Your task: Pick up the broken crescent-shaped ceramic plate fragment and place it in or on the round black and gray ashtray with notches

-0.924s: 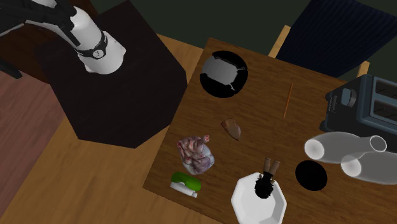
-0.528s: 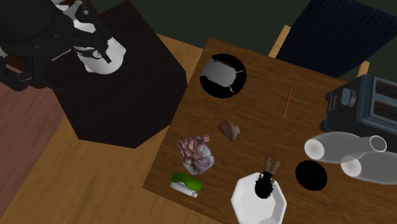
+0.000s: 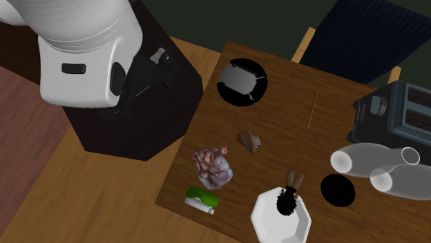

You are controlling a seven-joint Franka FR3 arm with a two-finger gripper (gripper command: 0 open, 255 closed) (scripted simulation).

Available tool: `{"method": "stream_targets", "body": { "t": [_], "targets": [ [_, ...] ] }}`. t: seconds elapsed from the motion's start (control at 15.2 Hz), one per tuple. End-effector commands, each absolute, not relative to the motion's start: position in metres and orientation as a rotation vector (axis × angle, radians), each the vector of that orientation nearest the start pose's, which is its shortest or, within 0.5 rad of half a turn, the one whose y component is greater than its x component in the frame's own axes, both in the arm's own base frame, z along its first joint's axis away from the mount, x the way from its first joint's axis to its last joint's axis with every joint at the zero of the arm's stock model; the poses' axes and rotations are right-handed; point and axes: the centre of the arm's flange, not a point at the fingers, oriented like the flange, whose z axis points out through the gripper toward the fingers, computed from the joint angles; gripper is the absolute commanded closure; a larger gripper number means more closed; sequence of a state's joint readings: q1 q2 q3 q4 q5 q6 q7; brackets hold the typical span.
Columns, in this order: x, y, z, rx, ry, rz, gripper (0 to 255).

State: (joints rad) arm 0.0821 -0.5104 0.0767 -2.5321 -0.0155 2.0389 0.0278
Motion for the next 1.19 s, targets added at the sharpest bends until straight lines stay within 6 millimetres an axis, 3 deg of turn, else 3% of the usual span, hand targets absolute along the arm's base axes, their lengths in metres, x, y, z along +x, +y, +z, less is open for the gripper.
{"method": "stream_targets", "body": {
  "t": [0.0,1.12],
  "targets": [
    [0.398,0.073,0.430,-3.180,-0.214,-0.033,0],
    [0.499,0.185,0.266,-3.146,-0.290,-0.017,0]
  ]
}}
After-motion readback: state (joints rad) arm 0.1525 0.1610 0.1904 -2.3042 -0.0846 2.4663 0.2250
